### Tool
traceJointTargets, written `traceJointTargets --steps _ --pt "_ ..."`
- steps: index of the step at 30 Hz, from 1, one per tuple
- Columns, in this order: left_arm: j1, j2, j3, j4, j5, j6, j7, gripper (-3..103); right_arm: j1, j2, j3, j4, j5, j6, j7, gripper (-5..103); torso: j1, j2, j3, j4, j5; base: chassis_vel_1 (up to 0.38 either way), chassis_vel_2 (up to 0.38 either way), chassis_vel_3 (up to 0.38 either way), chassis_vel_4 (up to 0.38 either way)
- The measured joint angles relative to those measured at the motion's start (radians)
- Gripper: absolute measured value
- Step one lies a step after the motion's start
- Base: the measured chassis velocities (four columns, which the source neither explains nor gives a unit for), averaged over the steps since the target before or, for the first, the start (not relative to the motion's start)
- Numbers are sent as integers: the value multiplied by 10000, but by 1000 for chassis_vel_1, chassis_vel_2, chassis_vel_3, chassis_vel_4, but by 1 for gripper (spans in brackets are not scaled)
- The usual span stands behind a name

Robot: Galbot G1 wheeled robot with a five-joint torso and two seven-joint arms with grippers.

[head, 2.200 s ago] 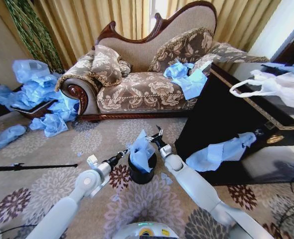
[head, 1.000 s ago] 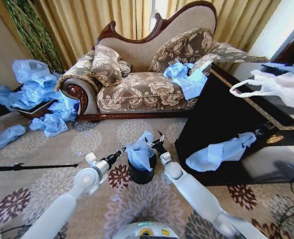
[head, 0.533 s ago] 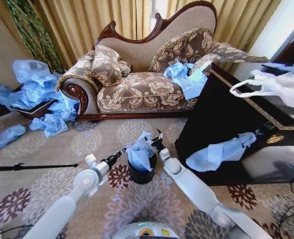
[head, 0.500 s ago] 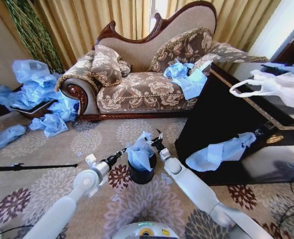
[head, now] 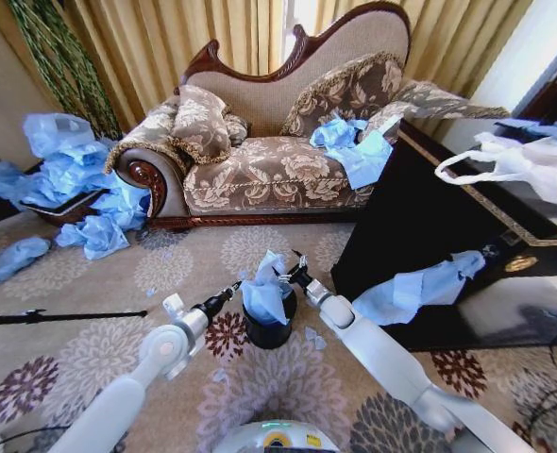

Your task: Place a garbage bag over the trash bin.

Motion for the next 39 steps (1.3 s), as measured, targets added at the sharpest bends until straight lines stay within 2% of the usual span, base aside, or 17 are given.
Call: traceJointTargets --steps 5,12,15,20,26,37,39 --pt "346 91 37 -176 635 21 632 0 686 109 -220 -448 81 -232 -715 100 0 0 -1 1 -2 0 0 0 0" --pt "526 80 90 -224 1020 26 961 0 972 87 -373 -565 8 -366 -1601 100 0 0 0 -2 0 0 0 0 0" --pt "834 70 77 -284 1387 14 1241 0 1003 -17 -390 -312 -272 -717 -2349 100 0 0 0 -1 -1 0 0 0 0" --pt "1096 27 10 -360 1627 -24 1484 0 1001 -209 -215 -200 -925 -975 -2602 100 -1 0 0 1 1 0 0 0 0" --pt "1074 10 42 -360 1702 -39 1593 0 983 -367 -75 -206 -1450 -961 -2717 100 -1 0 0 -4 -1 0 0 0 0" --pt "1121 115 138 -430 2154 -41 1841 0 1728 411 -465 -1073 -1564 -537 -3066 100 0 0 0 2 -1 0 0 0 0" --pt "1147 106 168 -430 2263 -47 1895 0 2065 530 -676 -1196 -1350 -450 -3382 100 0 0 0 -1 -1 0 0 0 0"
